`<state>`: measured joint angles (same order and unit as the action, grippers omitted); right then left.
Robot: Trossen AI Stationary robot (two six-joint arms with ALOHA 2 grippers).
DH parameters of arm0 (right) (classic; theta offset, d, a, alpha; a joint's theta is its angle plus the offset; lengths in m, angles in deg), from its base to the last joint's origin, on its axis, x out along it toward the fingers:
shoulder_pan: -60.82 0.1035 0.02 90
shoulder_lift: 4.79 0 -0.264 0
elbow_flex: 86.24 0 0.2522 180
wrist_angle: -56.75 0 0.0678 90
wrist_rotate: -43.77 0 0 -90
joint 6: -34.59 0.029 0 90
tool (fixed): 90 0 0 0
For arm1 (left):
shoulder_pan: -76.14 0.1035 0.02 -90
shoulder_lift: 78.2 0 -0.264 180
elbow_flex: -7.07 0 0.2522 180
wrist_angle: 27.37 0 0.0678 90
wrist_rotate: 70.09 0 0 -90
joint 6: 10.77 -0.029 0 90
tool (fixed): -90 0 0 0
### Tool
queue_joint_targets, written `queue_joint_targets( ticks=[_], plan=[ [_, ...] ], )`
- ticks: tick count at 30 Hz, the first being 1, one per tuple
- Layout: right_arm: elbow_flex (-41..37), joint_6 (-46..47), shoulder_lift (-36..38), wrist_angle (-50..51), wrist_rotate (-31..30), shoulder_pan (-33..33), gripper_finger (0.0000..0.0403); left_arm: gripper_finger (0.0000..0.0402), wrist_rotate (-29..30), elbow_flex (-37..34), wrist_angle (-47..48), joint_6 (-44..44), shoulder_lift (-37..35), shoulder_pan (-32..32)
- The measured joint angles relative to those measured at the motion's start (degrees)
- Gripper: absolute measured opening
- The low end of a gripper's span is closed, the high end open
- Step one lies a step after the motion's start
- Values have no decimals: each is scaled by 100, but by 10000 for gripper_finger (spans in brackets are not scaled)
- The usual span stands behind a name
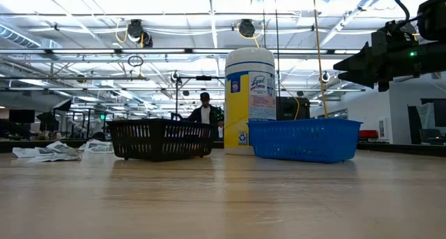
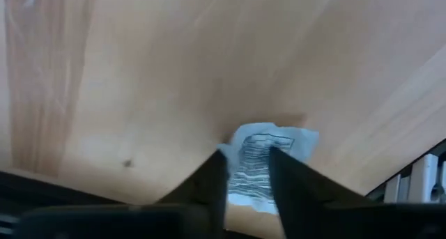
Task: Pick & Place First Aid Supplies
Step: Put the towelette pack into the yellow bin
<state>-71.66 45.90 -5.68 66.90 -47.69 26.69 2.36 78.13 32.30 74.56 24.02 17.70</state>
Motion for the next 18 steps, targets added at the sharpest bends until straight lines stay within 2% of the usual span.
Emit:
queue_joint_targets(
  ticks=[4,5,10,12,18],
  plan=[
    [-2,0,0,2,0,0,254,24,38,-4,13,-46,4,2],
    [0,0,2,1,0,0,254,13,44,-4,17,-84,4,9],
    [0,0,0,0,0,0,254,5,49,-30,96,-460,-97,165],
    [0,-2,0,2,0,0,254,4,280,-55,301,-599,-242,276],
    [0,-1,1,0,0,0,254,2,459,-48,1017,-1049,-1047,701]
  ],
)
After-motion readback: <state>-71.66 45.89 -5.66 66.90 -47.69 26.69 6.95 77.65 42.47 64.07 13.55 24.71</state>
